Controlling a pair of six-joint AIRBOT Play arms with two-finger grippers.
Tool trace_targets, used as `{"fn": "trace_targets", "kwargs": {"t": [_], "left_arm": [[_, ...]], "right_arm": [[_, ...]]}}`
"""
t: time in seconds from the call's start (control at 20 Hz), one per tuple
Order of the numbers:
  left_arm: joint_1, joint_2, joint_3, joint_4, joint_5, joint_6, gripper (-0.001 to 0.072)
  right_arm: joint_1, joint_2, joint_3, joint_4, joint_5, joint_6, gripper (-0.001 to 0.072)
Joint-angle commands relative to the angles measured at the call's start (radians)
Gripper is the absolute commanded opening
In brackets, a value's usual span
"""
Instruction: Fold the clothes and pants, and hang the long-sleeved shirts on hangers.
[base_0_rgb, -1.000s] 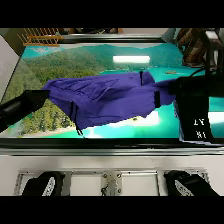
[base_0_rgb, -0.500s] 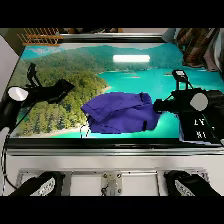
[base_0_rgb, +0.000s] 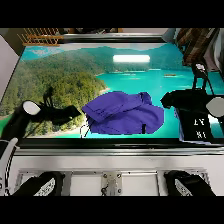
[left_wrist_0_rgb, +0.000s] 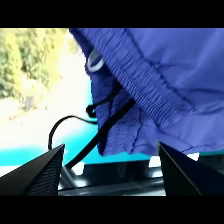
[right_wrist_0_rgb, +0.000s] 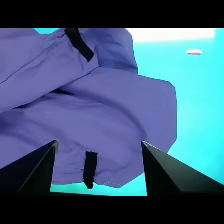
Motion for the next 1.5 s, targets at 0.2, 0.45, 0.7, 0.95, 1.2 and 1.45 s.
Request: {"fn": "trace_targets", "kwargs": {"t": [0.2,0.45,0.7,0.95,1.2,1.45], "left_arm": [[-0.194,-0.083,-0.192,-0.104,0.171,-0.014,0.0612],[-0.278,-0.245,-0.076,-0.104,0.212,-0.035,0.0612],[-0.312,-0.296,-0.03,-0.105,0.232,-0.049,0.0611],[-0.314,-0.295,-0.029,-0.107,0.301,-0.085,0.0012],[-0.251,-0.185,-0.03,-0.095,0.298,-0.061,0.0012],[-0.246,-0.083,-0.03,-0.095,0.272,-0.011,0.0012]], "right_arm": [[-0.003,0.026,0.0,0.02,-0.003,0.03,0.0575],[-0.003,0.026,0.0,0.021,0.0,0.03,0.0574],[-0.003,0.026,0.0,0.02,-0.001,0.03,0.0574],[-0.003,0.027,0.0,0.02,0.0,0.031,0.0574],[-0.111,0.056,-0.04,-0.035,0.11,0.109,0.0575],[-0.378,0.048,-0.403,0.125,0.03,0.179,0.0693]]}}
